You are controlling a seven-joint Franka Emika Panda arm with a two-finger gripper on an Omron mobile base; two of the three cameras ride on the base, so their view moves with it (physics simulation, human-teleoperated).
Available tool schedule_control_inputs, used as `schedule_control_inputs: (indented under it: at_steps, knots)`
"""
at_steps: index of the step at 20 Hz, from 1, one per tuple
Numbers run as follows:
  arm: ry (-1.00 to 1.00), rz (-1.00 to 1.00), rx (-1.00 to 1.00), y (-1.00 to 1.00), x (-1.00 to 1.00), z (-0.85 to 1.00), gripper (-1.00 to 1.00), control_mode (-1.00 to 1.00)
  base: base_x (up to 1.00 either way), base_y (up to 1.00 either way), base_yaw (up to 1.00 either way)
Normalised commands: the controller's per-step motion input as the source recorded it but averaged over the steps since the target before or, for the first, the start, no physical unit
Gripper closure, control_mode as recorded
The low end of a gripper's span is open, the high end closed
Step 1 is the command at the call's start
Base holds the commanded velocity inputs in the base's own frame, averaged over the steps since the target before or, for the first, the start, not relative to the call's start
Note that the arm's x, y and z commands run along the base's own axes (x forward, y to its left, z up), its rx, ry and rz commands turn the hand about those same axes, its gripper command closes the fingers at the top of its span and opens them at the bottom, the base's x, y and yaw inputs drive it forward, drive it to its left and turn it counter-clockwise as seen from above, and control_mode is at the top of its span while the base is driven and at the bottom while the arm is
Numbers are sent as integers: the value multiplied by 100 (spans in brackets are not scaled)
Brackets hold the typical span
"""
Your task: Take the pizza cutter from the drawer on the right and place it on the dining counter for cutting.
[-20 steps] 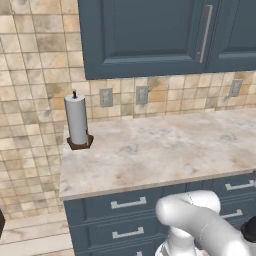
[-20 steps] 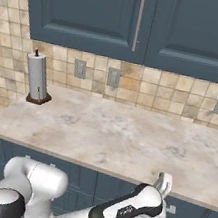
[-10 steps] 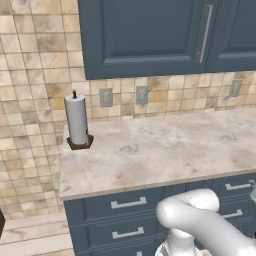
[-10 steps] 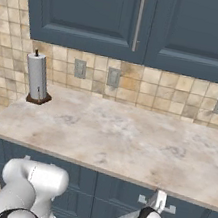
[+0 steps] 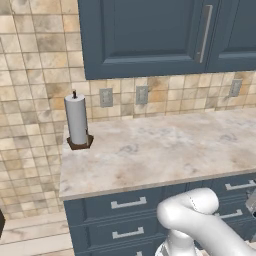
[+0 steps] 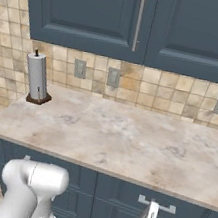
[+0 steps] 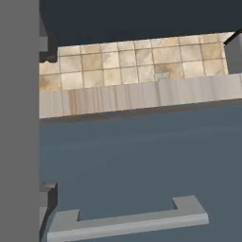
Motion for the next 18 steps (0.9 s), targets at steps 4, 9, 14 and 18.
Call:
schedule_control_inputs:
  at_steps: [4,9,14,18]
  knots:
    - [-8,-2,-4,0,3,-51,-100,-100,0,0,0]
    - [-6,-2,0,0,10,-30,-100,-100,0,0,0]
    - [1,0,0,0,4,-1,-100,-100,0,0,0]
    - [3,0,0,-3,8,-4,-100,-100,0,0,0]
